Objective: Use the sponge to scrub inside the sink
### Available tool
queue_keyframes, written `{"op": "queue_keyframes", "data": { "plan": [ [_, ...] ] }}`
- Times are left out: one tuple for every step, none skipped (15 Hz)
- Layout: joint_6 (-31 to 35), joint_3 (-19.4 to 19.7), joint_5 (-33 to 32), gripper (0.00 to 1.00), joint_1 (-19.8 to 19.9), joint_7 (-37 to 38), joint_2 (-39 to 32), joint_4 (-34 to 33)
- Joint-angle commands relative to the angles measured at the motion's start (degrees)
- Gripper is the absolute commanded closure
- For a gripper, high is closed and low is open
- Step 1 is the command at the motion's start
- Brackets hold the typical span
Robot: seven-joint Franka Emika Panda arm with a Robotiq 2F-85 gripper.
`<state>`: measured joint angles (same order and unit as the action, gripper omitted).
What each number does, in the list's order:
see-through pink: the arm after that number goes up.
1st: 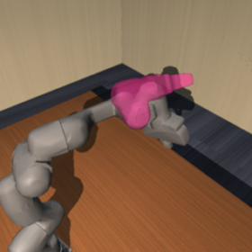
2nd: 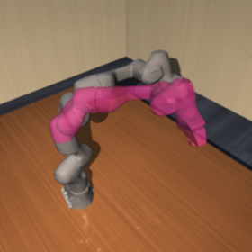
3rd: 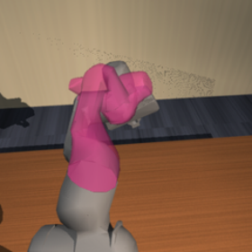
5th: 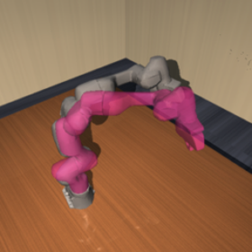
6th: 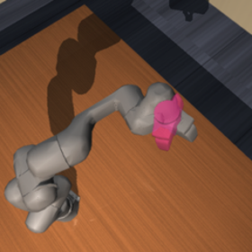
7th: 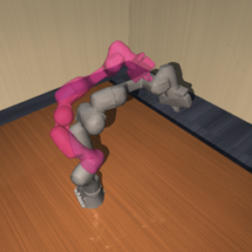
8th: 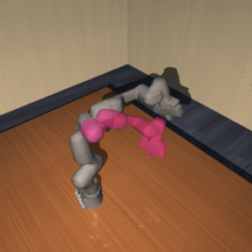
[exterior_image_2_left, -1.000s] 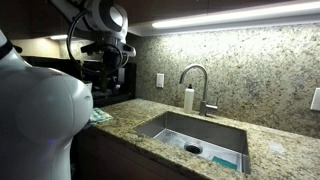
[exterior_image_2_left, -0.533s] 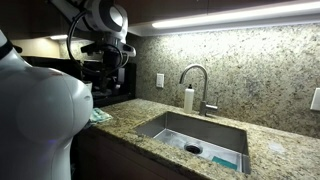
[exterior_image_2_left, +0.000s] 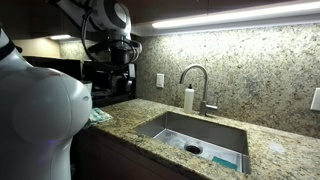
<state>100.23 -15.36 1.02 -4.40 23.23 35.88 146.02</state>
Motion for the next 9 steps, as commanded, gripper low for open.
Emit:
{"op": "queue_keyframes", "data": {
  "plan": [
    [1.8,3.9,-10.5,0.0,3.0,-8.7,-5.7,-4.9],
    [2.8,5.3,-13.5,0.0,3.5,-11.6,-7.4,-6.3],
    [5.2,7.2,-16.6,0.0,3.9,-15.4,-9.6,-7.7],
    [7.4,9.0,-18.7,0.0,4.2,-18.6,-11.6,-8.9],
    [10.6,11.3,-19.9,0.0,4.5,-22.4,-14.2,-9.9],
    [14.8,14.4,-18.9,0.0,4.5,-26.8,-16.4,-10.3],
    [17.2,16.6,-17.7,0.0,4.6,-30.8,-18.7,-11.0],
    [20.5,18.9,-15.8,0.0,4.6,-35.1,-20.8,-11.4],
    [24.4,21.1,-14.1,0.0,4.7,-39.4,-23.5,-12.1]
  ]
}}
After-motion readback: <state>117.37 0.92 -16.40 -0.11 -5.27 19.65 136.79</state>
